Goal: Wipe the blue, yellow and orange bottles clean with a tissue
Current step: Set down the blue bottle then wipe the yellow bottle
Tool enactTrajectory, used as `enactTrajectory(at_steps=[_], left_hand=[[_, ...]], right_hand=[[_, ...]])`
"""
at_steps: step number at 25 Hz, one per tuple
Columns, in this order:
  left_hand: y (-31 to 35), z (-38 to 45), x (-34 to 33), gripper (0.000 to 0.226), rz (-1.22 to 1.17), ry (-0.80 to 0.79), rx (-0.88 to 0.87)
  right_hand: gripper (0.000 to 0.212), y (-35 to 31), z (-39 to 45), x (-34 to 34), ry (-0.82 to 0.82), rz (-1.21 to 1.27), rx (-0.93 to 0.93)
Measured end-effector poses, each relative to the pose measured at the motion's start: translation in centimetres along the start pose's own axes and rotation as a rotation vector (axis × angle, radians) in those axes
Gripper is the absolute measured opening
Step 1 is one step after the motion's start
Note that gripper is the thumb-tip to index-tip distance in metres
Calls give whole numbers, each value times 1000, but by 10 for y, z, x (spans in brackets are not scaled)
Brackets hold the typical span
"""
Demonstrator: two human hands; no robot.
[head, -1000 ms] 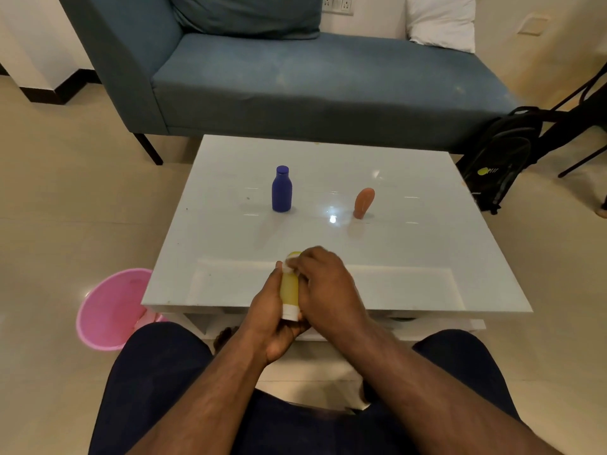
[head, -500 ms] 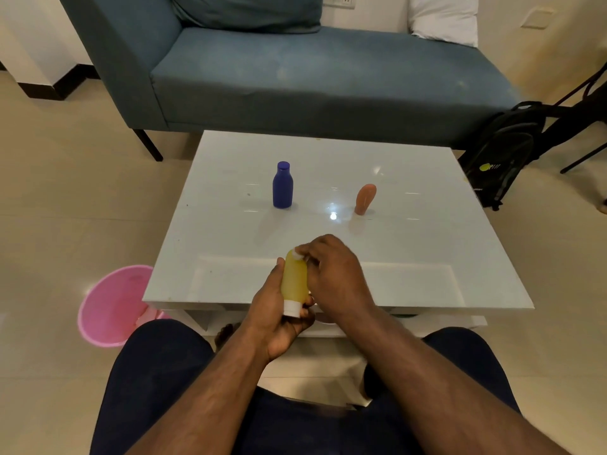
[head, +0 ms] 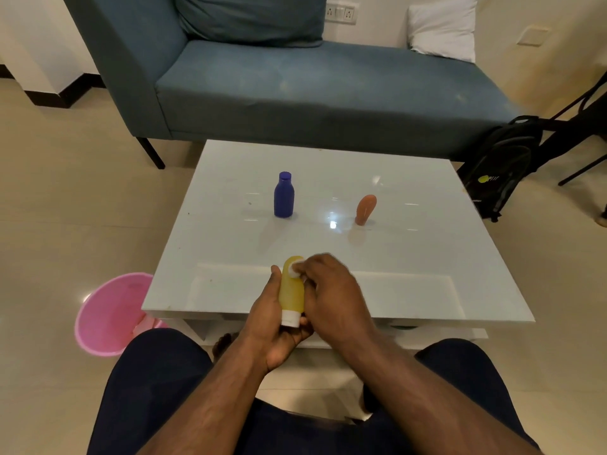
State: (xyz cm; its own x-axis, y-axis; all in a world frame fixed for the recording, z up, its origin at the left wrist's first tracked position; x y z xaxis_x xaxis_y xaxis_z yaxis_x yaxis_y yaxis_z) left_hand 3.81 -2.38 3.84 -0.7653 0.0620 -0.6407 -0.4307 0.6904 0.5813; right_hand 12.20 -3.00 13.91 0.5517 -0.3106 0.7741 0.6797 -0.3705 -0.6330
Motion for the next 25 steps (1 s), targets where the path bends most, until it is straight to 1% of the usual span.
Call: enactTrajectory(at_steps=[3,7,9,12,13,16,17,22,24,25], left_hand=[[2,-2,0,70,22,-8,-8],[0,-3,-1,65,16,0,-14],[1,-5,-2,64,22,-10,-24],[3,-8,-4,64,35,-29,-11],[3,-8,-4,65,45,-21,-9],[-2,-9,-4,68,54,10,0],[-3,-9,-5,70,54,7,-4],[3,-12,-5,79,20,-30,-35],[4,-12,-7,80,50,-21,-39],[3,-11,-6,80,79,-12,-48]], right_hand=[[24,-2,-14,0,-26,30,36],[22,3,15,5,50,28,-18],[25,-3,7,-2,22,-23,18],[26,-11,-14,-6,-54,-71,119],[27,-10,-9,-4,-51,-76,127],[30,-2,15,7,6,-96,28],[32,-3,16,6,6,-120,20],[37,-17,-26,-9,-74,-207,194],[37,-15,-18,-7,-60,-229,230],[37,-14,-7,-5,-46,-235,211]])
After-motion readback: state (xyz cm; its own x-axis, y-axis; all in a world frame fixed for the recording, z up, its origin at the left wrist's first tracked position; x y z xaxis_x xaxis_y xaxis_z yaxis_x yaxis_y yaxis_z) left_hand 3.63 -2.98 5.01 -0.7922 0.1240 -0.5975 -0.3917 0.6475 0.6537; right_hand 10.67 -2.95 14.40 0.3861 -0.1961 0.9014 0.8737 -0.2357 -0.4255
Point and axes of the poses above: each hand's wrist, its own z-axis towards the middle knuckle, its own x-axis out of the back of the hand, y = z × x, the point moved 8 cm from there along z, towards the middle knuckle, and after that the axes turned 15 degrees about -x, right-handed, at the moved point
